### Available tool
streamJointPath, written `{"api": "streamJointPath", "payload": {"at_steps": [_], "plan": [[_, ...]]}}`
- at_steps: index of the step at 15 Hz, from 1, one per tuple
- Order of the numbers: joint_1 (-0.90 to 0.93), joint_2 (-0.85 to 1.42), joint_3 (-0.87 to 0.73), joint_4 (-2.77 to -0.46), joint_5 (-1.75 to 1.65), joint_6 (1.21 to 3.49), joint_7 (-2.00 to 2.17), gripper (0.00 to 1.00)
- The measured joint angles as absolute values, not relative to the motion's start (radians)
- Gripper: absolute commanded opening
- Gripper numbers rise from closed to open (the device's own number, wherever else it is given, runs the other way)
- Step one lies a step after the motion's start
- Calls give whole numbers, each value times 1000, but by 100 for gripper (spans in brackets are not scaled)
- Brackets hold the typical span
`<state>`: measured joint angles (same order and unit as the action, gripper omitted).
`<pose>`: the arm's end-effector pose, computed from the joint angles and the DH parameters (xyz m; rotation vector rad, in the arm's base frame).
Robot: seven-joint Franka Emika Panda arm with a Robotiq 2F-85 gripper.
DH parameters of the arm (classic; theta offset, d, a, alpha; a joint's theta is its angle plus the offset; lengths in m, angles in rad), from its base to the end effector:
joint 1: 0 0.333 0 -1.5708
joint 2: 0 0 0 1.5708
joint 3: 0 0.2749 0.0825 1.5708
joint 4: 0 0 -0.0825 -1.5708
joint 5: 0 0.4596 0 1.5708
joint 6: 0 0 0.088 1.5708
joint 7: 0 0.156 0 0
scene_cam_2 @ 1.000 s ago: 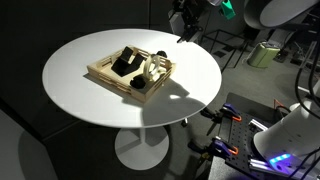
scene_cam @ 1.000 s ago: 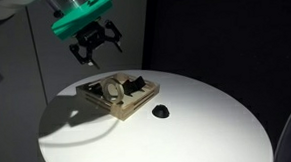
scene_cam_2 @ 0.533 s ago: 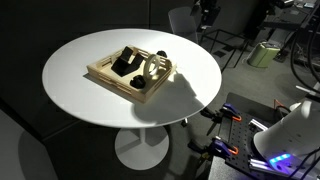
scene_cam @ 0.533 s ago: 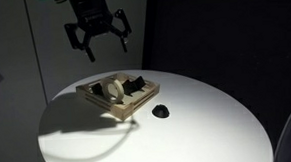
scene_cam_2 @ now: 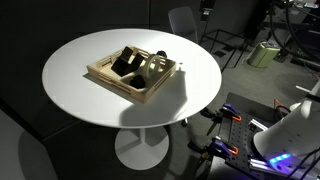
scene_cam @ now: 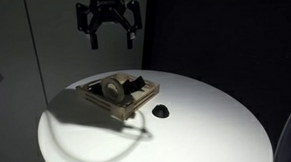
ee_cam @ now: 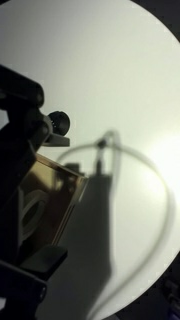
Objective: Pick up the masking tape and put in the wooden tray
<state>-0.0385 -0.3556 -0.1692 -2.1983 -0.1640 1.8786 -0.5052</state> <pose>0.5255 -0.1306 0.4205 2.9905 0.5353 -0.0051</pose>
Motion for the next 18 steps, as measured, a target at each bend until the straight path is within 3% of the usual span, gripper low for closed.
{"api": "streamJointPath", "payload": {"at_steps": [7, 14, 18], "plan": [[-39, -181, -147, -2076, -14, 1877, -173, 100], [-43, -176, -97, -2061, 0, 1895, 178, 100], [-53, -206, -81, -2038, -47, 1775, 221, 100]]}}
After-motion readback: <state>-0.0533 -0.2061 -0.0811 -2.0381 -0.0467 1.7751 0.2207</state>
